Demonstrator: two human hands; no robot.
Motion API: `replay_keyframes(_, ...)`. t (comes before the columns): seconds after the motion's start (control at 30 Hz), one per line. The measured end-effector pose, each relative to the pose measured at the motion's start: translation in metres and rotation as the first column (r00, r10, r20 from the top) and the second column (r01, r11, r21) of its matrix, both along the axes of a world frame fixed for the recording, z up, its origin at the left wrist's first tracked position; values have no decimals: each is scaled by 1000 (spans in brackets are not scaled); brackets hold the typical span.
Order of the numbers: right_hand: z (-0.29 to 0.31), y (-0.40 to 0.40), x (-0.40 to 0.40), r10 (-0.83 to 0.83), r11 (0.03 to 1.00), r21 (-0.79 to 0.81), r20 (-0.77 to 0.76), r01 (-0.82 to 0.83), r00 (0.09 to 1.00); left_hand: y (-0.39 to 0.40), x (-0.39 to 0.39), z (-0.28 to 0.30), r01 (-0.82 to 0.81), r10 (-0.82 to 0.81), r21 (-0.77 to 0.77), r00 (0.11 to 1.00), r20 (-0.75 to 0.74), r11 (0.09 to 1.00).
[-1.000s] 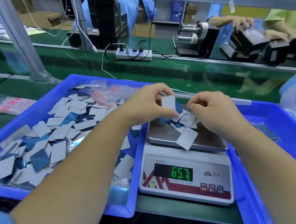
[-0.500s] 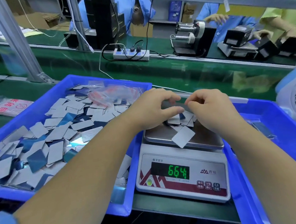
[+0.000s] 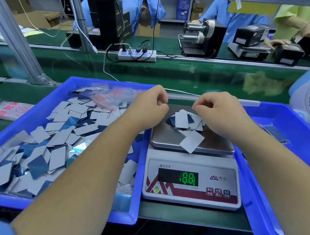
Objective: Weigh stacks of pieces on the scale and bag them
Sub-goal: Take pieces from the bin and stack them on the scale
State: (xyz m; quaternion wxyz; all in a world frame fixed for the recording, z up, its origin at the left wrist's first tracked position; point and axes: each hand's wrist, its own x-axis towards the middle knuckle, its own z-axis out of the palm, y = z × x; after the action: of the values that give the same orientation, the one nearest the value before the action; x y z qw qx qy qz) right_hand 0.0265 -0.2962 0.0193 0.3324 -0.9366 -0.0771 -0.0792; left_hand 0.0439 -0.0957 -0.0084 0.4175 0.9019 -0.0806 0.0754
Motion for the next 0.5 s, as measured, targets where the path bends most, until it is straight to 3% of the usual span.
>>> replay_keyframes(0.17,-1,0,0,10,1000,-1,-6,-10,1000,12,5,-1,-114,134,154,982,-129,981)
replay_keyframes(0.3,-2,-1,1,22,1000,-17,-14,-23,1000,20,5,-4,-104,178,311,959,-220,945)
replay_keyframes(0.4,-2,-1,1,25,1000,-15,-9,-25,1000,18,4,-1,-125,187,287,962,-200,950)
replay_keyframes(0.5,-3,-1,1,35,999,-20,-14,-36,999,14,2,5,-216,233,137,964,-125,967)
